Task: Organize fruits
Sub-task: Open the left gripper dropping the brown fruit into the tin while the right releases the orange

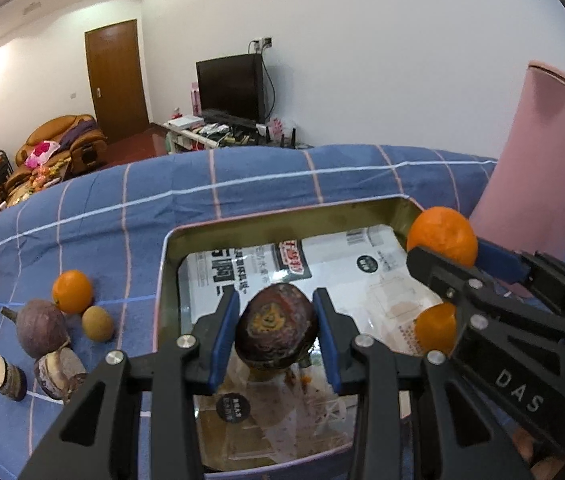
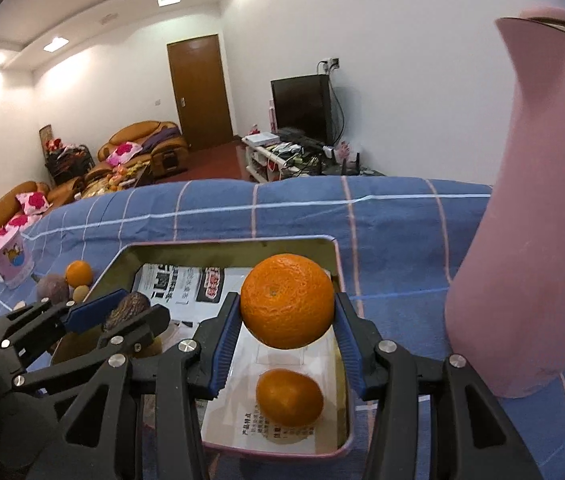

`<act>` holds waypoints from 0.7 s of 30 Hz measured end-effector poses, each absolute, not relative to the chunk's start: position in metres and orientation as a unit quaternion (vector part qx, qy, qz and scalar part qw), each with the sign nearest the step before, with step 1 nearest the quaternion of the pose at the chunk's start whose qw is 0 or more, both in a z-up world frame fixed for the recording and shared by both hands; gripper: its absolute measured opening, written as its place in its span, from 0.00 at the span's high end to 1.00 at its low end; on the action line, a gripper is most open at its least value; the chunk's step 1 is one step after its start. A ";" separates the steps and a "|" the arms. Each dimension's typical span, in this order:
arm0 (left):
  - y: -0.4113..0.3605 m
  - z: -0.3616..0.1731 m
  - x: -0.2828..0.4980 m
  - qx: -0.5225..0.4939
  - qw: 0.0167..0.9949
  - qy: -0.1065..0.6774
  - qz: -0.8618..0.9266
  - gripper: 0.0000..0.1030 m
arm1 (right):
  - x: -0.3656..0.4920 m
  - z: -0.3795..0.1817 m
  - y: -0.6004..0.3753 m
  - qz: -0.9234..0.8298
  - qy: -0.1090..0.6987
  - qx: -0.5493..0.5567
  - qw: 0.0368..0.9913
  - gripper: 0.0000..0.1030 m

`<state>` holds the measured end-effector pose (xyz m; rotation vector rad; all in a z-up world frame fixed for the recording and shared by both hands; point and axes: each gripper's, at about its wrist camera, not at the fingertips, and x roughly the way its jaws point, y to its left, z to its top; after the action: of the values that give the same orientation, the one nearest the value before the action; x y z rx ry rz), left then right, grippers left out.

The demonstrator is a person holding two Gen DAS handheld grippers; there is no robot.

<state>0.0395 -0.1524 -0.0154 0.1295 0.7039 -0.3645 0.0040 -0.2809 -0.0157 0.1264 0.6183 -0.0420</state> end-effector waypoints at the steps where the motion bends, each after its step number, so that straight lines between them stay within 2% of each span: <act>1: -0.152 -0.016 0.040 0.061 0.919 0.345 -0.179 0.62 | 0.004 -0.016 -0.281 -0.018 0.306 0.063 0.950 0.53; 8: -0.155 -0.016 0.040 0.067 0.918 0.346 -0.181 0.60 | 0.008 -0.020 -0.286 -0.001 0.313 0.094 0.945 0.52; 9: -0.156 -0.015 0.039 0.070 0.919 0.344 -0.182 0.56 | 0.007 -0.020 -0.286 0.000 0.312 0.096 0.945 0.52; 11: -0.157 -0.015 0.037 0.075 0.920 0.340 -0.177 0.40 | 0.007 -0.020 -0.286 0.008 0.311 0.103 0.945 0.52; 12: -0.157 -0.014 0.037 0.076 0.922 0.337 -0.174 0.27 | 0.006 -0.020 -0.285 0.009 0.311 0.104 0.945 0.51; 13: -0.157 -0.013 0.035 0.076 0.924 0.333 -0.172 0.20 | 0.006 -0.020 -0.284 0.010 0.311 0.104 0.945 0.48; 14: -0.157 -0.011 0.033 0.076 0.926 0.327 -0.170 0.17 | 0.006 -0.019 -0.283 0.010 0.310 0.104 0.945 0.45; 16: -0.156 -0.009 0.029 0.078 0.930 0.316 -0.169 0.04 | 0.002 -0.015 -0.282 0.010 0.295 0.103 0.950 0.41; 18: -0.154 -0.005 0.023 0.077 0.936 0.299 -0.166 0.03 | -0.005 -0.009 -0.283 0.000 0.272 0.099 0.957 0.40; 21: -0.147 0.001 0.014 0.067 0.947 0.268 -0.165 0.00 | -0.019 0.000 -0.288 -0.032 0.225 0.095 0.969 0.26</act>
<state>0.0138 -0.1473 0.0013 0.1360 0.5455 -0.3368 -0.0193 -0.2875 0.0000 0.1927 0.4555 -0.0638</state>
